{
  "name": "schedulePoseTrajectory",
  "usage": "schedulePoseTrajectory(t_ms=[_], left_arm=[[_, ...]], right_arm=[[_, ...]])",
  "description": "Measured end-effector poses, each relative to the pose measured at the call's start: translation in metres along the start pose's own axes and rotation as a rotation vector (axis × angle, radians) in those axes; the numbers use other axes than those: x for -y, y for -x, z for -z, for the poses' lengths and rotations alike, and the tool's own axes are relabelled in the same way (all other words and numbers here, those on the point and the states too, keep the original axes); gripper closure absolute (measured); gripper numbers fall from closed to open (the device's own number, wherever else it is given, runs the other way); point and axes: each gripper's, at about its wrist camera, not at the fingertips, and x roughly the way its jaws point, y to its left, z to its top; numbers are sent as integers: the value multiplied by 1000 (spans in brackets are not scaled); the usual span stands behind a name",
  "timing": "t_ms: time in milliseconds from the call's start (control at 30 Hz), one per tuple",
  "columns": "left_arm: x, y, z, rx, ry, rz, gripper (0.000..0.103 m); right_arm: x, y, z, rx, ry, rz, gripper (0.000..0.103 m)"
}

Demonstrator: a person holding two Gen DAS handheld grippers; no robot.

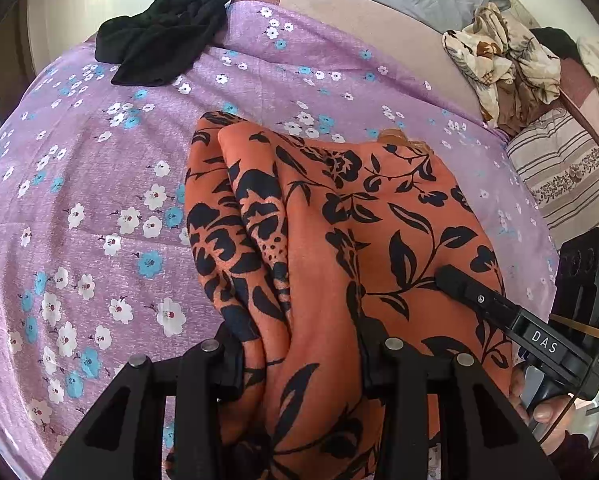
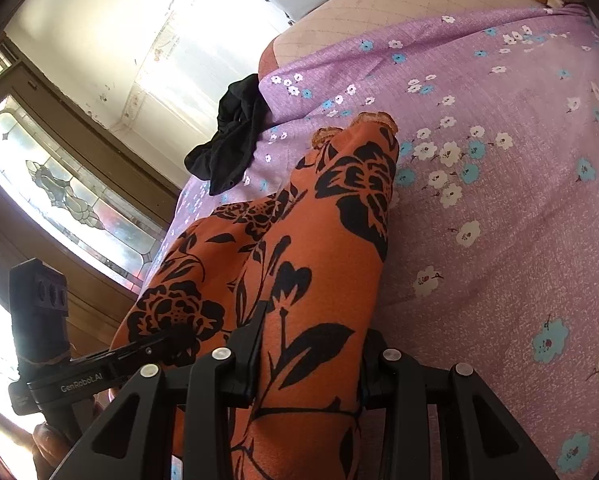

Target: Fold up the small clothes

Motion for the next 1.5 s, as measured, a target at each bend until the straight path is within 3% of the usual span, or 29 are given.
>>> schedulePoseTrajectory(t_ms=[367, 567, 733, 867, 1100, 1267, 1500], left_arm=[[-2, -5, 1, -4, -16, -57, 52], [-3, -9, 3, 2, -51, -119, 38], [-6, -12, 3, 2, -63, -142, 30], [-6, -13, 3, 4, -73, -150, 28], [-4, -8, -3, 3, -82, -175, 28], [-4, 6, -13, 56, -76, -215, 28], [-6, 16, -31, 175, -85, -311, 28]], right_arm=[[9, -7, 4, -21, -24, 22, 62], [13, -8, 6, -22, -35, 65, 46], [13, -8, 6, -26, -36, 85, 42], [9, -7, 4, -41, -27, 123, 36], [3, 6, -12, -80, -17, 206, 36], [-9, 21, -25, -30, 39, 283, 36], [-35, 25, -34, 62, 98, 286, 36]])
